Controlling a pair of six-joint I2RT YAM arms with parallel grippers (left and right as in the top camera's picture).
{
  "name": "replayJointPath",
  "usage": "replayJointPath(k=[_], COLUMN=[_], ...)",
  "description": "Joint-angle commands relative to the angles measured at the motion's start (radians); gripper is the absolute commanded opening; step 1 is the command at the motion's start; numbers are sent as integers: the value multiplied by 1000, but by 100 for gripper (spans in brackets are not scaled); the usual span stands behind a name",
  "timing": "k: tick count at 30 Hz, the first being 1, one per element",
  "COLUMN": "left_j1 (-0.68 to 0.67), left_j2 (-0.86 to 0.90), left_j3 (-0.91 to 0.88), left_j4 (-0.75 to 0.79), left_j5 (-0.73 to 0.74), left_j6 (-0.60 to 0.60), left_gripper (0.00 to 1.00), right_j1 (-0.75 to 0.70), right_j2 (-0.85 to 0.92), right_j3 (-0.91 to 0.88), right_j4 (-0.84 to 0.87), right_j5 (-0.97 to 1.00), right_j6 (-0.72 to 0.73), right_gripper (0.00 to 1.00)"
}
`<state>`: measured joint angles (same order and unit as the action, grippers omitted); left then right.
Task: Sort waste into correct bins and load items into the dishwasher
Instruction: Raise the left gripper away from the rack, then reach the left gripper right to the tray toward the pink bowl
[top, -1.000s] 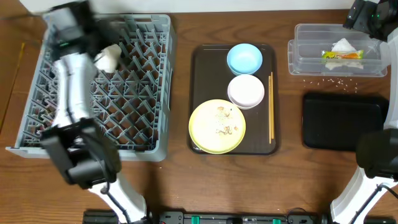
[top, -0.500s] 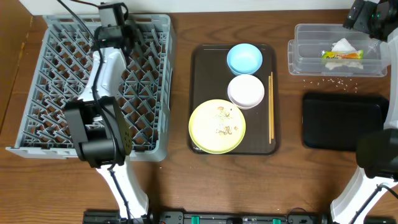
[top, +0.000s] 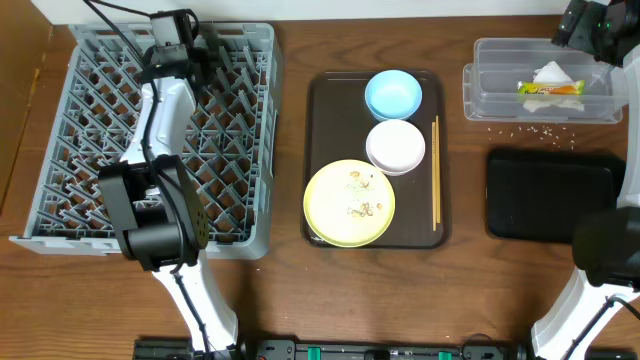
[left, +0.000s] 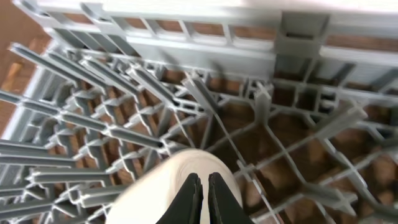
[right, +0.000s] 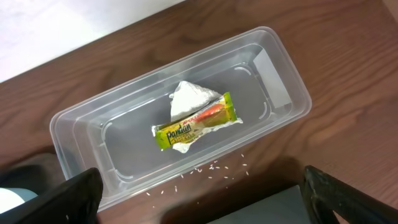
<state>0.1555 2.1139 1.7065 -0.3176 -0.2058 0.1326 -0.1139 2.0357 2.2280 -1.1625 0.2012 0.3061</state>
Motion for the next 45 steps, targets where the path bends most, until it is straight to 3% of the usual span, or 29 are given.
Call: replayJointPath(k=[1, 11, 18, 35, 39, 43, 45], left_j1=[5, 30, 63, 171, 174, 161, 152], left_j2=[18, 34, 25, -130, -170, -228, -258], left_j3=[-1, -1, -1, -1, -1, -1, -1], left_j4=[-6, 6, -19, -124, -159, -184, -195], left_j5=[51, -74, -77, -84, 21, 240, 392], left_j6=[17, 12, 10, -231, -236, -236, -236], left_gripper=[8, 8, 8, 8, 8, 8, 17], right_j1=[-3, -3, -3, -3, -3, -3, -3], right_j2=[1, 1, 1, 1, 1, 1, 1], right_j3=[-4, -4, -4, -4, -4, -4, -4], right_j4=[-1, -1, -1, -1, -1, -1, -1], right_j5=[4, 4, 4, 4, 4, 4, 4], right_j6=[-7, -7, -7, -7, -7, -7, -7], right_gripper=[99, 99, 99, 99, 99, 99, 99])
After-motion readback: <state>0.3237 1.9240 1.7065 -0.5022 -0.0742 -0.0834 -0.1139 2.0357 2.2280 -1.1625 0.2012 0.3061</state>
